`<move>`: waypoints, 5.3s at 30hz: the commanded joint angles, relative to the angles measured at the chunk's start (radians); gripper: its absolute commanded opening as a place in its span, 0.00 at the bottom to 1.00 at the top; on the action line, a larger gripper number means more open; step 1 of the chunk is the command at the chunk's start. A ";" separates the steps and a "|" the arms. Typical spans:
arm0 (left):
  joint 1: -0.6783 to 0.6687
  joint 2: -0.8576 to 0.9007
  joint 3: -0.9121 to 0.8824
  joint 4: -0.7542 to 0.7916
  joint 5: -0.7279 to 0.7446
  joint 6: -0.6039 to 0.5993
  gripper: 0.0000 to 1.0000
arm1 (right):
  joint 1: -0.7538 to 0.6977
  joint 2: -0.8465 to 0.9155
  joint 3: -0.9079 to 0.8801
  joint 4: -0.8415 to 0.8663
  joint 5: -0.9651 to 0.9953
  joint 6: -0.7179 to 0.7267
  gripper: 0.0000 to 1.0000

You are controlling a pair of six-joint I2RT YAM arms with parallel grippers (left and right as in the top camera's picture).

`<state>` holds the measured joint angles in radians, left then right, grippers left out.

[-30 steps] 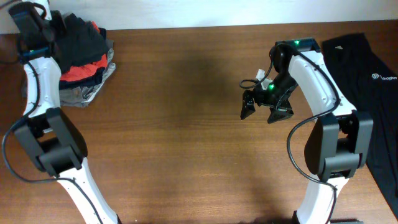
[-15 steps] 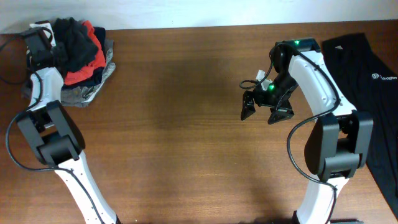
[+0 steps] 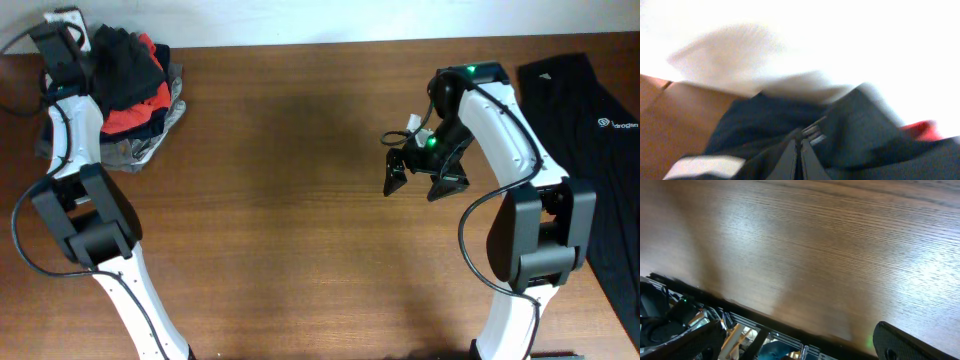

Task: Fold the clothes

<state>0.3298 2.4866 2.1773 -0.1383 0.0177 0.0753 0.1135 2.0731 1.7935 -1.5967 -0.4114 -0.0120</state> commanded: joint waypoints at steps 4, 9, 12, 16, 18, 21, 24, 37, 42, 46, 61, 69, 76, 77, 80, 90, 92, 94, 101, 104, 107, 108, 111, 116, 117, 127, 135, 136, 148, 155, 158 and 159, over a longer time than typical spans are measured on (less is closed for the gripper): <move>-0.039 -0.048 0.034 -0.042 0.095 -0.084 0.05 | 0.033 -0.034 0.011 -0.001 0.012 -0.010 0.99; -0.066 0.012 0.034 -0.074 0.095 -0.084 0.05 | 0.033 -0.034 0.011 0.004 0.024 -0.010 0.99; -0.074 0.056 0.034 -0.094 0.094 -0.084 0.06 | 0.033 -0.034 0.011 0.003 0.026 -0.010 0.99; -0.079 0.095 0.034 -0.134 0.095 -0.084 0.14 | 0.033 -0.034 0.011 0.003 0.037 -0.011 0.99; -0.079 0.095 0.034 -0.142 0.101 -0.092 0.14 | 0.033 -0.034 0.011 0.003 0.050 -0.010 0.99; -0.079 0.056 0.034 -0.147 0.183 -0.095 0.25 | 0.033 -0.034 0.011 0.006 0.051 -0.010 0.99; -0.079 -0.016 0.034 -0.144 0.340 -0.095 0.66 | 0.031 -0.034 0.011 0.011 0.051 -0.010 0.99; -0.108 -0.492 0.034 -0.423 0.504 -0.195 0.99 | 0.029 -0.110 0.039 -0.013 0.048 -0.010 0.99; -0.108 -0.692 0.034 -0.726 0.556 -0.195 0.99 | 0.029 -0.247 0.045 -0.054 0.050 -0.010 0.99; -0.108 -0.822 0.034 -0.927 0.556 -0.152 0.99 | 0.030 -0.406 0.044 -0.079 0.050 -0.010 0.99; -0.327 -1.235 -0.056 -1.372 0.555 0.121 0.99 | 0.030 -1.057 0.039 -0.102 0.111 -0.006 0.99; -0.351 -1.584 -0.519 -1.199 0.555 0.068 0.99 | 0.029 -1.303 -0.013 -0.101 0.138 0.035 0.99; -0.351 -1.992 -1.011 -0.949 0.555 -0.027 0.99 | 0.029 -1.508 -0.188 -0.020 0.252 0.129 0.99; -0.351 -2.036 -1.057 -0.918 0.555 -0.048 0.99 | 0.029 -1.538 -0.219 0.005 0.252 0.148 0.99; -0.351 -2.152 -1.184 -0.838 0.553 -0.069 0.99 | 0.029 -1.632 -0.320 0.092 0.292 0.184 0.99; -0.351 -2.206 -1.343 -0.762 0.509 -0.068 0.99 | 0.030 -1.741 -0.579 0.235 0.424 0.205 0.99; -0.351 -2.206 -1.347 -0.762 0.509 -0.068 0.99 | 0.030 -1.741 -0.620 0.249 0.423 0.205 0.99; -0.351 -2.206 -1.347 -0.762 0.509 -0.068 0.99 | 0.029 -1.741 -0.649 0.272 0.424 0.205 0.99; -0.351 -2.206 -1.347 -0.769 0.509 -0.068 0.99 | 0.030 -1.741 -0.671 0.423 0.424 0.204 0.99; -0.351 -2.206 -1.347 -0.771 0.509 -0.068 0.99 | 0.030 -1.741 -0.671 0.449 0.423 0.205 0.99; -0.351 -2.206 -1.347 -0.772 0.509 -0.068 0.99 | 0.030 -1.741 -0.671 0.449 0.423 0.205 0.99; -0.351 -2.206 -1.347 -0.772 0.509 -0.068 0.99 | 0.030 -1.741 -0.671 0.449 0.423 0.205 0.99; -0.351 -2.206 -1.347 -0.772 0.509 -0.068 0.99 | 0.030 -1.741 -0.671 0.449 0.423 0.205 0.99; -0.351 -2.206 -1.347 -0.772 0.509 -0.068 0.99 | 0.030 -1.741 -0.671 0.442 0.421 0.205 0.99; -0.351 -2.206 -1.347 -0.772 0.509 -0.068 0.99 | 0.030 -1.741 -0.671 0.439 0.420 0.205 0.99; -0.351 -2.206 -1.347 -0.775 0.509 -0.068 0.99 | 0.030 -1.741 -0.674 0.379 0.479 0.203 0.99; -0.351 -2.206 -1.347 -0.775 0.509 -0.068 0.99 | 0.013 -1.761 -0.809 0.504 0.550 0.159 0.99; -0.351 -2.206 -1.347 -0.775 0.509 -0.068 0.99 | -0.003 -1.777 -0.849 0.541 0.546 0.142 0.99; -0.351 -2.206 -1.347 -0.775 0.509 -0.068 0.99 | -0.138 -2.059 -1.361 1.050 0.391 0.071 0.99; -0.351 -2.206 -1.347 -0.775 0.509 -0.068 0.99 | -0.167 -2.068 -1.537 1.359 0.223 -0.035 0.99; -0.351 -2.206 -1.347 -0.775 0.509 -0.068 0.99 | -0.167 -2.068 -1.592 1.434 0.231 -0.063 0.99; -0.351 -2.206 -1.347 -0.775 0.509 -0.068 0.99 | -0.167 -2.068 -1.611 1.458 0.240 -0.063 0.99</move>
<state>-0.0170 0.2832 0.8330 -0.9161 0.5270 0.0170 -0.0452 0.0154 0.2256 -0.1734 -0.1398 -0.0273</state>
